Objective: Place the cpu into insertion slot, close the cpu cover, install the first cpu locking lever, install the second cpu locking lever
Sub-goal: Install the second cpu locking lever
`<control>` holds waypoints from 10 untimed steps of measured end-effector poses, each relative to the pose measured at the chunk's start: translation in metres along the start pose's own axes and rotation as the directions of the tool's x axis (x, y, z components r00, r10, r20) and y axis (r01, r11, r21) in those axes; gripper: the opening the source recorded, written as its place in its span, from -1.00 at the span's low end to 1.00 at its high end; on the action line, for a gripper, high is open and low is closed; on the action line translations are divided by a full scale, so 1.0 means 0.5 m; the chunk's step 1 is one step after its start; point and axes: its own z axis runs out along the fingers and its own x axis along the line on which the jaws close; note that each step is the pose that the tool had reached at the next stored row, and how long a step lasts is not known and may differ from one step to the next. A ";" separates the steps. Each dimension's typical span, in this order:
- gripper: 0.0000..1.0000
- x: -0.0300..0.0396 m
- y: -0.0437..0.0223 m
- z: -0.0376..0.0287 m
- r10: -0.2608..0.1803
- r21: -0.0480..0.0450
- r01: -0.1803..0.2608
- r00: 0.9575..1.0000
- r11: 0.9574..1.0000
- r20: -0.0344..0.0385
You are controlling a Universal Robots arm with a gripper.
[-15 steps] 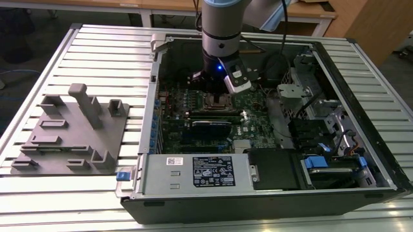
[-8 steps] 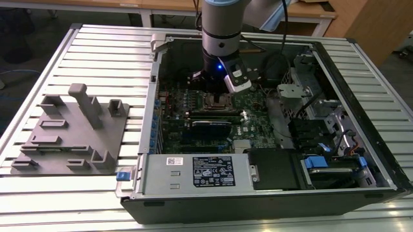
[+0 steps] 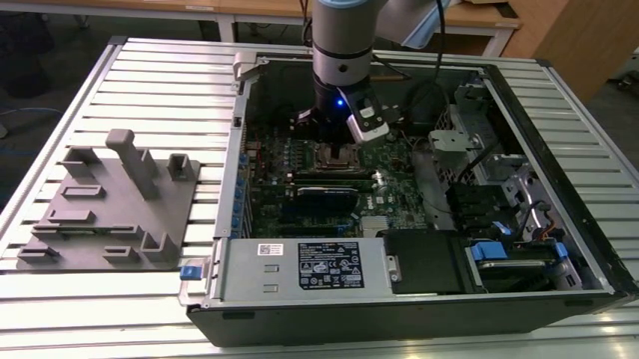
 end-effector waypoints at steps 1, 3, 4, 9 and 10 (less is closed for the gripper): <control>-0.80 0.000 0.000 0.000 -0.003 -0.001 0.003 1.000 1.000 0.000; -0.80 -0.001 0.000 0.000 -0.011 -0.002 0.011 1.000 1.000 -0.001; -0.80 -0.003 0.000 0.001 -0.014 -0.002 0.014 1.000 1.000 -0.001; -0.80 -0.012 0.003 0.002 -0.017 -0.002 0.017 1.000 1.000 -0.001; -0.80 -0.012 0.005 0.002 -0.018 -0.002 0.018 1.000 1.000 -0.001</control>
